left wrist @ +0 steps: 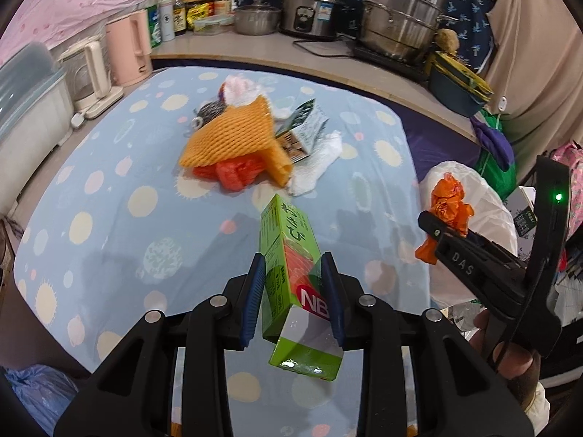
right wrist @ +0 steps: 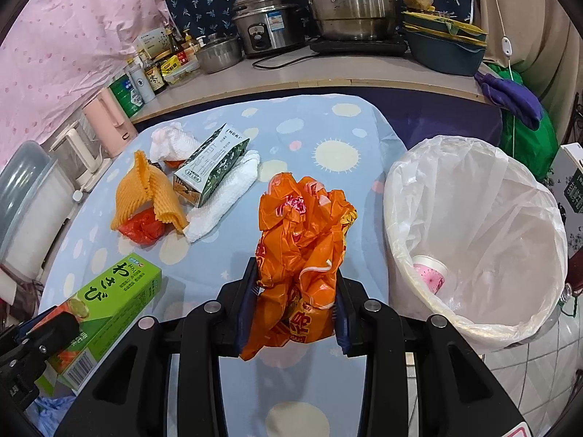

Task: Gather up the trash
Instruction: 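Carry both items over the bin and open both tools to drop them, then move both tools back toward the orange foam net on the table, then grasp an orange foam net with the left tool while the right tool grasps another foam net, then carry both foam nets over the bin and open both tools to drop them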

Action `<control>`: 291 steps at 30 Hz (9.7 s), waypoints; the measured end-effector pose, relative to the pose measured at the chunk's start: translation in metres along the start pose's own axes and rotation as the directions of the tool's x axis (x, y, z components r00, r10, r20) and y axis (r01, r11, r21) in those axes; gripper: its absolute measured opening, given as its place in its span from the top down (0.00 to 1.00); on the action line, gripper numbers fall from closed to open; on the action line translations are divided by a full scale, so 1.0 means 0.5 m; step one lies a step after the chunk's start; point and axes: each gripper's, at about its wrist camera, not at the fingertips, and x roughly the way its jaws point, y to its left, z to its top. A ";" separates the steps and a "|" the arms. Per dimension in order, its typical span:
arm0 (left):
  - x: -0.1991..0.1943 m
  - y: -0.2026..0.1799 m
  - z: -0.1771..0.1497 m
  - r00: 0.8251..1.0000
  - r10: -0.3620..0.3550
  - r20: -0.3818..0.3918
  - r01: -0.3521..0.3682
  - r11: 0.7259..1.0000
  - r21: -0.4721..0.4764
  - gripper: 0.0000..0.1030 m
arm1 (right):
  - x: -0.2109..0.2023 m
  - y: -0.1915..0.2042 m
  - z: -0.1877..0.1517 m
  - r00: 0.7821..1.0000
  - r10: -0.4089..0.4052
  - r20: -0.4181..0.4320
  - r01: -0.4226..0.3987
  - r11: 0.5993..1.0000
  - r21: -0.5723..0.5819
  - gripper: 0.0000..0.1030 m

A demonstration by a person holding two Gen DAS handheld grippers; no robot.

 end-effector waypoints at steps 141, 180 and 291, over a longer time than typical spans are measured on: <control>0.186 0.188 0.148 0.988 0.156 -0.020 -0.156 0.959 -0.237 0.12 | 0.110 0.130 0.081 0.999 -0.049 -0.012 0.048 0.995 -0.090 0.40; 0.220 0.245 0.193 0.999 -0.005 -0.038 -0.005 0.964 -0.267 0.87 | 0.248 0.281 0.076 0.984 0.120 -0.131 -0.146 0.966 -0.214 0.59; 0.078 -0.489 0.100 0.966 -0.257 0.019 0.227 0.885 0.407 0.91 | -0.208 -0.359 0.083 0.928 -0.258 0.268 0.175 0.938 0.299 0.91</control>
